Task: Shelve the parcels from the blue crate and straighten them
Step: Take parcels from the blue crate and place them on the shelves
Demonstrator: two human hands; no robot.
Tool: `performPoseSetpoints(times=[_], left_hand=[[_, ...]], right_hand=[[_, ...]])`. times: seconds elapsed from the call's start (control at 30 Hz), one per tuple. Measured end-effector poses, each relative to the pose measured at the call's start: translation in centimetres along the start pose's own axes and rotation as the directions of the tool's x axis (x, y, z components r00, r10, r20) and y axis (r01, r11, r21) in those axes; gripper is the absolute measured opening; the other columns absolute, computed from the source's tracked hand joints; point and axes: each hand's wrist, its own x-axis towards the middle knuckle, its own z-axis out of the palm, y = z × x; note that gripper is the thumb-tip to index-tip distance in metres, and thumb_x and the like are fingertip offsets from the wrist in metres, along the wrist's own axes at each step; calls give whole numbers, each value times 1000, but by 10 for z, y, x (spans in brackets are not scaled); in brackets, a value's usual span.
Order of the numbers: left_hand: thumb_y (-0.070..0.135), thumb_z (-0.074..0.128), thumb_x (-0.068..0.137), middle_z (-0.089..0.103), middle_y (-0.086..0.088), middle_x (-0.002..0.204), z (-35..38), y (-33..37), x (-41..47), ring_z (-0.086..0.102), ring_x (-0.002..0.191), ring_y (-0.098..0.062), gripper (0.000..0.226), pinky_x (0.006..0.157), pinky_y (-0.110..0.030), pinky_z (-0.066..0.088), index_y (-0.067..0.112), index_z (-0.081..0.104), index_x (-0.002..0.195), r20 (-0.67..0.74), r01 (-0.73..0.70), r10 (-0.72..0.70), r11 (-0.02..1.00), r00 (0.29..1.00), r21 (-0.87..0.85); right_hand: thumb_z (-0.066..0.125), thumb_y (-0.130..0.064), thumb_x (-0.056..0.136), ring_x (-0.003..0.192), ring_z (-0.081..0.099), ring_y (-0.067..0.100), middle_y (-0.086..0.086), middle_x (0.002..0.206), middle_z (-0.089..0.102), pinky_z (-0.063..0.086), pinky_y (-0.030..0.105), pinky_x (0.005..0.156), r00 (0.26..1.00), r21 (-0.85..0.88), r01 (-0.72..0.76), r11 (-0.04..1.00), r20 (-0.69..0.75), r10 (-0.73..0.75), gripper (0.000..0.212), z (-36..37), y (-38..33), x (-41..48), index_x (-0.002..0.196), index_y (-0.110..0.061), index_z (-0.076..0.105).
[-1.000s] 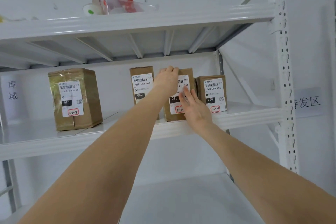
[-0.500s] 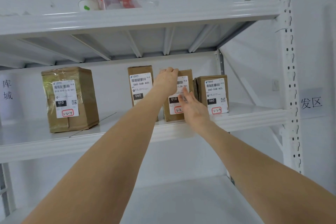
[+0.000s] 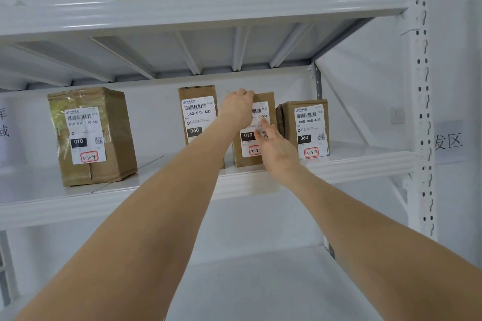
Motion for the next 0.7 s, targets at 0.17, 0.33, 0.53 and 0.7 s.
performPoseSetpoints(times=[0.17, 0.33, 0.53, 0.7], left_hand=[[0, 48, 90, 34, -8, 149, -9, 0, -3, 33, 136, -26, 63, 108, -36, 33, 12, 26, 148, 13, -12, 12, 1000, 1000, 28], [3, 51, 88, 31, -7, 150, -9, 2, -30, 36, 134, -27, 62, 103, -38, 39, 14, 30, 146, -22, 0, 1, 1000, 1000, 16], [5, 47, 90, 41, -8, 137, -1, 10, -96, 44, 122, -26, 50, 90, -37, 42, 11, 39, 139, -66, 87, -92, 993, 994, -78], [1, 46, 85, 47, -10, 128, 17, 23, -167, 47, 117, -29, 48, 80, -39, 46, 10, 48, 132, -83, 150, -163, 978, 983, -146]], right_hand=[[56, -4, 89, 144, 20, 27, 8, 159, 8, 41, 37, 101, 999, -14, 3, 1000, -47, -4, 63, -1, -1, -2, 146, -15, 32], [56, -14, 90, 142, 21, 28, 12, 154, 18, 31, 39, 107, 992, 16, -30, 999, -120, 32, 58, -5, -3, -13, 144, -17, 34], [47, -17, 97, 141, 23, 28, 10, 154, 22, 26, 40, 109, 986, 142, -34, 989, -154, 56, 49, -10, -16, -49, 144, -19, 35], [55, -8, 88, 130, 39, 31, 10, 143, 38, 35, 40, 101, 973, 221, 3, 975, -227, 49, 52, 1, -23, -99, 138, -17, 45]])
